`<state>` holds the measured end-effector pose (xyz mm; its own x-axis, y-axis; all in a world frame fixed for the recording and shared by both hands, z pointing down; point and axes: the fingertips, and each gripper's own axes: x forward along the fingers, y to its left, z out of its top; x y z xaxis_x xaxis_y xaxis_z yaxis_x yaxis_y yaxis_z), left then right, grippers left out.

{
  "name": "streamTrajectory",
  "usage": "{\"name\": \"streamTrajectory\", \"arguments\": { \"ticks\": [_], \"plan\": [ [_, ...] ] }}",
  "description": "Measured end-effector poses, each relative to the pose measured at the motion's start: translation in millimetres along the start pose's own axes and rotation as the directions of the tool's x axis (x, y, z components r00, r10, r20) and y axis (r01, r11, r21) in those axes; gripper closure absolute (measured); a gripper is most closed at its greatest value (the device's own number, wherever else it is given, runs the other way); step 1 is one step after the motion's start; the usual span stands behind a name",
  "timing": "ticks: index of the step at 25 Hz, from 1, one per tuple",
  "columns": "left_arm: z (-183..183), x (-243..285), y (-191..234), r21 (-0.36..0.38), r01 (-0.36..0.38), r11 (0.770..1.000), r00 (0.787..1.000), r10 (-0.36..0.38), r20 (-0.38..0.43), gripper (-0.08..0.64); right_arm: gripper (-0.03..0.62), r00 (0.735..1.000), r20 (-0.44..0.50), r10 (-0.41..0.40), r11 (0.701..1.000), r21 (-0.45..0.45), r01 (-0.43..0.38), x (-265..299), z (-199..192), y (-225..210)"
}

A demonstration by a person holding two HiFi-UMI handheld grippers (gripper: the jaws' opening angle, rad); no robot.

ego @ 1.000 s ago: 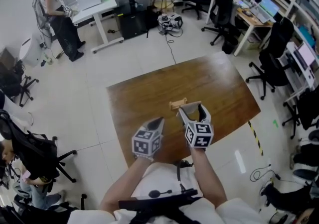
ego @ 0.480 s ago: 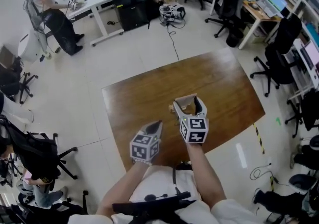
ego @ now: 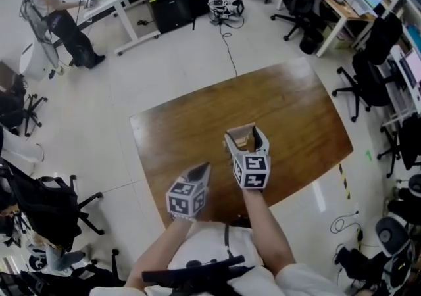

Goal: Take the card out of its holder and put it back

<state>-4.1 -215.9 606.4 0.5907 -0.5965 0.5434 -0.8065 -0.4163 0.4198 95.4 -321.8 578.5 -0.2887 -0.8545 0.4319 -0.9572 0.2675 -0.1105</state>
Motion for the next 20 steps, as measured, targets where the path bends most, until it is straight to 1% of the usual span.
{"name": "streamTrajectory", "arguments": {
  "ticks": [8,20],
  "plan": [
    [-0.6,5.7,0.6,-0.005,0.008,1.000,1.000,-0.008,-0.011,0.569,0.178,1.000,-0.017,-0.010,1.000,0.005,0.010,3.4,-7.1,-4.7],
    [-1.5,4.2,3.4,-0.017,0.003,1.000,1.000,-0.003,-0.017,0.569,0.178,1.000,-0.018,-0.015,1.000,0.012,0.015,5.4,-6.6,-4.8]
  ]
}}
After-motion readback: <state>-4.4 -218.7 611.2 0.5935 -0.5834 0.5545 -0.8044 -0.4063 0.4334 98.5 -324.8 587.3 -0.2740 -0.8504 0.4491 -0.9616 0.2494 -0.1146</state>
